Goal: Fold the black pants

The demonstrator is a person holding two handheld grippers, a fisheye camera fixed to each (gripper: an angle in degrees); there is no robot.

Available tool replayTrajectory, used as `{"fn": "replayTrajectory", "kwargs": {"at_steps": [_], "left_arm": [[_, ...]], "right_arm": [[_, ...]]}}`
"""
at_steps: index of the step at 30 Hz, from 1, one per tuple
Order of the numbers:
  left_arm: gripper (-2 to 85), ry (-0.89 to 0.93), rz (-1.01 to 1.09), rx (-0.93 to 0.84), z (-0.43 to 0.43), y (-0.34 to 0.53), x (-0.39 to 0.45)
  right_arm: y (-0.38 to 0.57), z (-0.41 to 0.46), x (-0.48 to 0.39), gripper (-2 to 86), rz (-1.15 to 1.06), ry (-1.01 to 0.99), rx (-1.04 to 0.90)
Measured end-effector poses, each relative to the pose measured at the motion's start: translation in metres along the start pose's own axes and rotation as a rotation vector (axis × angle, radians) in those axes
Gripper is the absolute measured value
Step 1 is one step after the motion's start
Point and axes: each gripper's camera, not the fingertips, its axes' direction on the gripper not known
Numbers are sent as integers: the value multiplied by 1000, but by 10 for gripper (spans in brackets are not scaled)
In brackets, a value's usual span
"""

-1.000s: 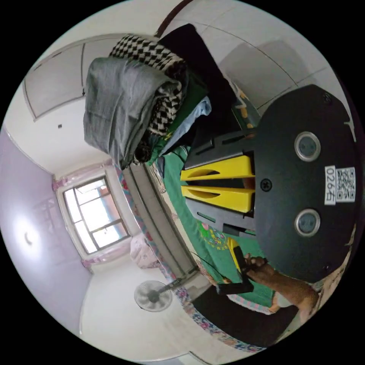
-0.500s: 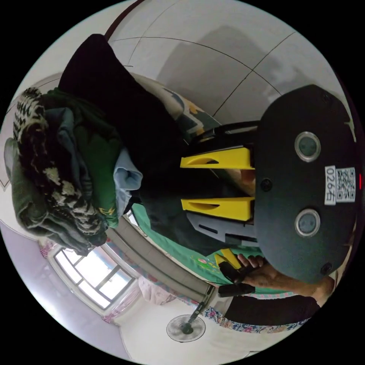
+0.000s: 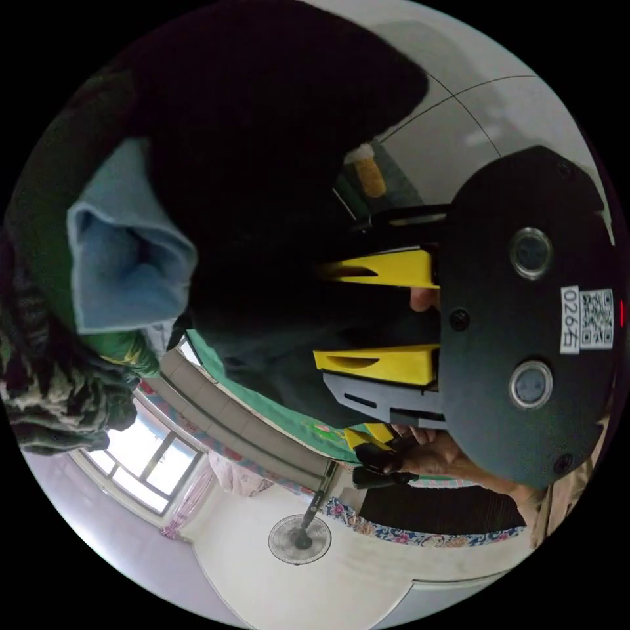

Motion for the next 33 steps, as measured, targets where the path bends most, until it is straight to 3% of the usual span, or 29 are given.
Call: {"fn": "replayTrajectory", "kwargs": {"at_steps": [3, 9, 15, 22, 28, 33], "left_arm": [[121, -63, -27, -52, -3, -12, 6], [84, 35, -88, -63, -22, -13, 5], [77, 13, -88, -43, -67, -11, 25], [75, -116, -61, 17, -183, 5, 48], [74, -273, -89, 186, -325, 58, 64], [73, -383, -172, 450, -426, 121, 79]], "right_arm": [[-6, 17, -3, 89, 11, 45, 19], [-10, 44, -9, 43, 28, -1, 43], [-7, 73, -41, 22, -90, 12, -19], [19, 156, -97, 20, -166, -231, -138], [63, 251, -207, 20, -412, -332, -308], [109, 322, -291, 20, -636, -347, -357]]}}
